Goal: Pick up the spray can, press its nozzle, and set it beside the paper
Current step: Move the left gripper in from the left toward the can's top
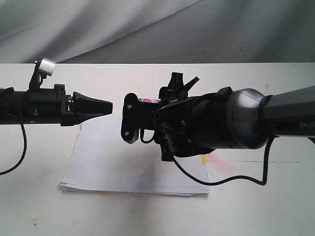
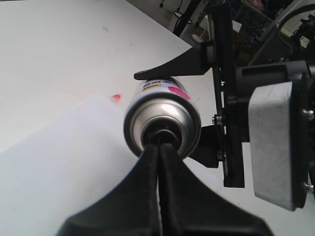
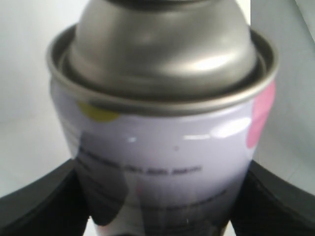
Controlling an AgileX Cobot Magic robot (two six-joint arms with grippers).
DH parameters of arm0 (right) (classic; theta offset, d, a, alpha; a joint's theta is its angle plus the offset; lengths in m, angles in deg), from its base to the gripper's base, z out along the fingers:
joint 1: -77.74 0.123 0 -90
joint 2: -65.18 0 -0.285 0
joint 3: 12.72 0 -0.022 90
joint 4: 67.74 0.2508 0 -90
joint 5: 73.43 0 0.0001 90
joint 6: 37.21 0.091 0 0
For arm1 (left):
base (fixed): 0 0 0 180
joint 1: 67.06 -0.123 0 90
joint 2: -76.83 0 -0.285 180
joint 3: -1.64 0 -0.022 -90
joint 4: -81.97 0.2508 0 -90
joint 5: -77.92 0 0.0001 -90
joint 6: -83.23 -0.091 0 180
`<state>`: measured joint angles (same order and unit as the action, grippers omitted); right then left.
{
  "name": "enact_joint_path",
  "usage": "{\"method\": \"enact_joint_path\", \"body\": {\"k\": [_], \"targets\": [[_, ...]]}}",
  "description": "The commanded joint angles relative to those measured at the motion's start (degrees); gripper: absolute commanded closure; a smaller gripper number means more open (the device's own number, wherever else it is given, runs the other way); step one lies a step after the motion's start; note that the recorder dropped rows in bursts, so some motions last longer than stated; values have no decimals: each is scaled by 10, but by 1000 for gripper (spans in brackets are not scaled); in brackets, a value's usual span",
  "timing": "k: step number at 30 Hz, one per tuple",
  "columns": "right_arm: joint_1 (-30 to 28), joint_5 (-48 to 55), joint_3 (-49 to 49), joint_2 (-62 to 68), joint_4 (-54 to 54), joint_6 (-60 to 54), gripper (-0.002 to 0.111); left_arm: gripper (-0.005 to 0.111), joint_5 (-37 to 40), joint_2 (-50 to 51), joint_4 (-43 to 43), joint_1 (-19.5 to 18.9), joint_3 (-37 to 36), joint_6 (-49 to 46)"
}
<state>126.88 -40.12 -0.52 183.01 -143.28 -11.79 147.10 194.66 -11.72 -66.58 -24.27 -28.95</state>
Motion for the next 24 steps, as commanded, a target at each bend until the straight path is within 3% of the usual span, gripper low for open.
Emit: {"method": "enact_joint_path", "body": {"k": [1, 7, 24], "targets": [[0, 4, -1, -11, -16, 3, 108, 107, 8, 0, -16, 11, 4, -10], [0, 4, -1, -11, -16, 3, 108, 107, -7, 0, -35, 37, 4, -22], [0, 4, -1, -11, -16, 3, 108, 107, -46, 0, -17, 38, 35, -8]]}}
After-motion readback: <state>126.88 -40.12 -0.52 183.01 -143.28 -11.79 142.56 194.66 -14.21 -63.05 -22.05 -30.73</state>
